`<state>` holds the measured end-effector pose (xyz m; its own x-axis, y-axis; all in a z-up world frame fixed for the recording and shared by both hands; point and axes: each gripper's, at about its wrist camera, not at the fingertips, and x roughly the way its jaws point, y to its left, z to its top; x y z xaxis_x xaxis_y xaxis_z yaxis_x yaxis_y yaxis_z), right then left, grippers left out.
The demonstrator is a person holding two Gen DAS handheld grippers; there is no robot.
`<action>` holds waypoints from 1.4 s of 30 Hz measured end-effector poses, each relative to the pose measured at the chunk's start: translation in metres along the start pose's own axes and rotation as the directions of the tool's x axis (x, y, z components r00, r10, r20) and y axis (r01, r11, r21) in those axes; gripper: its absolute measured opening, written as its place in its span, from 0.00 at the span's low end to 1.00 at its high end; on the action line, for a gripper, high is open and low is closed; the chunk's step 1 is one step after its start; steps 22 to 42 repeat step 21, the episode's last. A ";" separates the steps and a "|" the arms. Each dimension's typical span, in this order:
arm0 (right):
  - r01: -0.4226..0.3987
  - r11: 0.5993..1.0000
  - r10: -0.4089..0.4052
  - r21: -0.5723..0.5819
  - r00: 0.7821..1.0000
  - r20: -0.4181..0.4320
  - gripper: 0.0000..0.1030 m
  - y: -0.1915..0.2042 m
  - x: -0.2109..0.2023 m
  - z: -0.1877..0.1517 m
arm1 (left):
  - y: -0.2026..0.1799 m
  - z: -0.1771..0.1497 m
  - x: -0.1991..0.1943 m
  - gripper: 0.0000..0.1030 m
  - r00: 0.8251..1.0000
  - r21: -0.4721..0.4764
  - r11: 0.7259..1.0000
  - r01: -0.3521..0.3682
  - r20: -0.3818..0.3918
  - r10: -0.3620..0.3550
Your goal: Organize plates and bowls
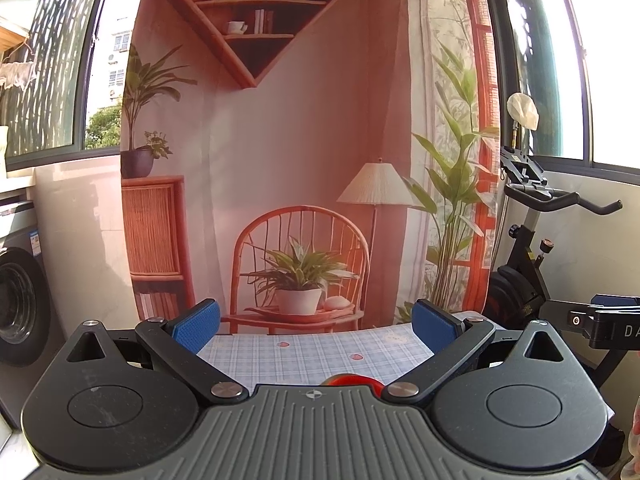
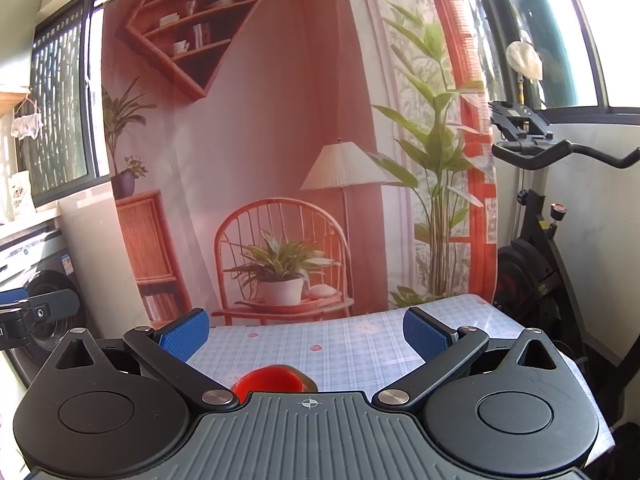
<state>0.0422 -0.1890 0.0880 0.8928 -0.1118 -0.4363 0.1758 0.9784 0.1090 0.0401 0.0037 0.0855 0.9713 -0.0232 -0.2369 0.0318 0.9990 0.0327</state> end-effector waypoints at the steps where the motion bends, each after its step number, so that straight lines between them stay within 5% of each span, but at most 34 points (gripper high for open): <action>1: -0.001 1.000 0.001 -0.003 1.000 0.001 1.00 0.001 0.000 0.000 | 0.000 0.000 0.000 1.00 1.000 0.000 1.000 0.000 0.000 0.000; 42: -0.002 1.000 0.002 -0.002 1.000 0.001 1.00 0.003 0.001 -0.003 | 0.000 -0.002 0.000 1.00 1.000 0.013 1.000 0.006 0.013 -0.007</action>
